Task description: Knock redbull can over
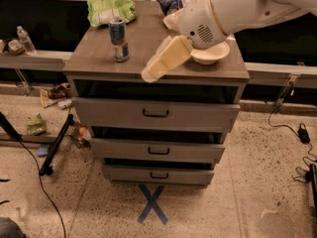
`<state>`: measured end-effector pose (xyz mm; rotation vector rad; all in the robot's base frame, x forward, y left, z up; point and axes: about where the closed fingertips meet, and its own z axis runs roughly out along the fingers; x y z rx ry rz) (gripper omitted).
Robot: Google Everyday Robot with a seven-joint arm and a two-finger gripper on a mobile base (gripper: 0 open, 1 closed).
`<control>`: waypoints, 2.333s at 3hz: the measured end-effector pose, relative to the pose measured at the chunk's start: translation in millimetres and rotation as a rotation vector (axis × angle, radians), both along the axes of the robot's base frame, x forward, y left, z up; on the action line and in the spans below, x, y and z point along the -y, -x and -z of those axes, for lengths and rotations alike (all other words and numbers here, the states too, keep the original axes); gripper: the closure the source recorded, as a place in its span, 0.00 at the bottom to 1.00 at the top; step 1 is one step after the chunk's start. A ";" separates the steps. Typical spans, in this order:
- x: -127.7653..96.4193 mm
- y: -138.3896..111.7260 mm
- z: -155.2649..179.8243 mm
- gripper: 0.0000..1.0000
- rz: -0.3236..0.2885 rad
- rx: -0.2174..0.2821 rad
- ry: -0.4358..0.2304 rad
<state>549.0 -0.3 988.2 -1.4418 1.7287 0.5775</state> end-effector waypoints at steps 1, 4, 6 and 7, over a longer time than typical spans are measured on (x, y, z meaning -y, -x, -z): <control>0.3 -0.3 -0.1 0.00 0.001 0.001 0.000; 9.0 -121.1 32.0 0.00 0.257 0.143 -0.194; -12.2 -197.0 58.2 0.00 0.367 0.170 -0.284; -51.6 -236.4 75.2 0.00 0.365 0.151 -0.317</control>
Offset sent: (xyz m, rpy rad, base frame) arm 0.0764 -0.0219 -0.0356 0.2049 -0.0787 -0.2356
